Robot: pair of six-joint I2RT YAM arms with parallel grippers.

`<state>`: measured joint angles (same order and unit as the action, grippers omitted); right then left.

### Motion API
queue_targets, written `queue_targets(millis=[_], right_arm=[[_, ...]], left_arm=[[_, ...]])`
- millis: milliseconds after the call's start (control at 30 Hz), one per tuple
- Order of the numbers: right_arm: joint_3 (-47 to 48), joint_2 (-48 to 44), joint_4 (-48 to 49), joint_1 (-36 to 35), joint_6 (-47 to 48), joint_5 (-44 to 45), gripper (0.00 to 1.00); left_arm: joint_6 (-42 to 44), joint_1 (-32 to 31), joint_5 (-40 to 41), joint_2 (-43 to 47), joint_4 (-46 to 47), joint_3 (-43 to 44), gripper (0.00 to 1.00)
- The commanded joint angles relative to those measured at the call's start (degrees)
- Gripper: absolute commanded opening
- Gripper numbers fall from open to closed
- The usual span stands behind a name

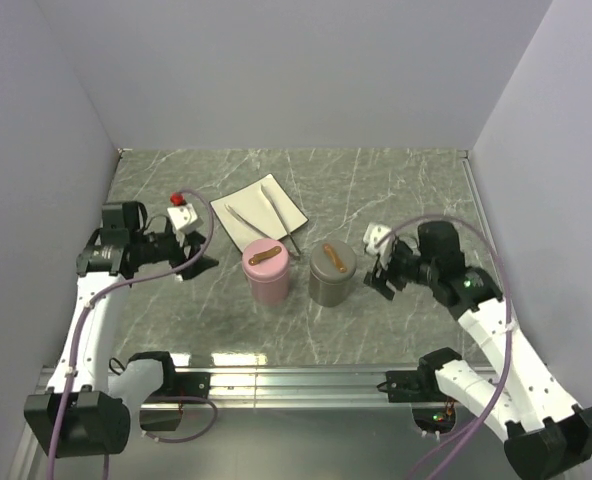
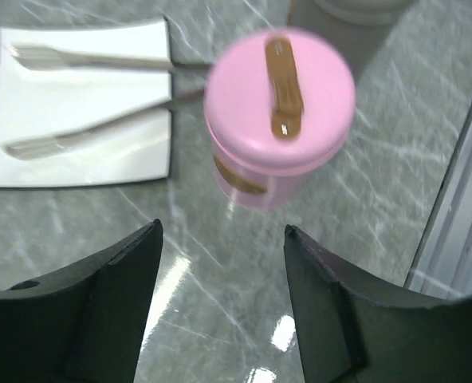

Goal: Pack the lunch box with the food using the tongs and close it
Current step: Move the packing box to the center of the board, then adjust the box lid on the packing box.

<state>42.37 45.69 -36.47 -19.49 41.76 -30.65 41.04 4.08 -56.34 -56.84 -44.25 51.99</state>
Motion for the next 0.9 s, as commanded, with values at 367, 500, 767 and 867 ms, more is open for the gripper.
queue_targets(millis=[367, 500, 767, 867], right_arm=[[22.67, 16.00, -4.76, -6.00, -11.96, 7.89, 0.65], [22.06, 16.97, -3.61, -8.28, -12.31, 8.68, 0.65], [19.51, 19.26, -0.36, -13.29, -14.51, 11.93, 0.65], [19.07, 19.87, 0.43, -15.05, -15.56, 12.46, 0.66]], left_arm=[[-25.83, -21.38, 19.42, -8.20, 3.10, 14.55, 0.56], [-27.06, -26.83, 24.07, -9.43, 5.31, 14.19, 0.58], [-28.47, -32.72, 30.31, -11.80, 7.33, 13.06, 0.61], [-28.47, -34.75, 33.03, -11.37, 8.65, 12.00, 0.61]])
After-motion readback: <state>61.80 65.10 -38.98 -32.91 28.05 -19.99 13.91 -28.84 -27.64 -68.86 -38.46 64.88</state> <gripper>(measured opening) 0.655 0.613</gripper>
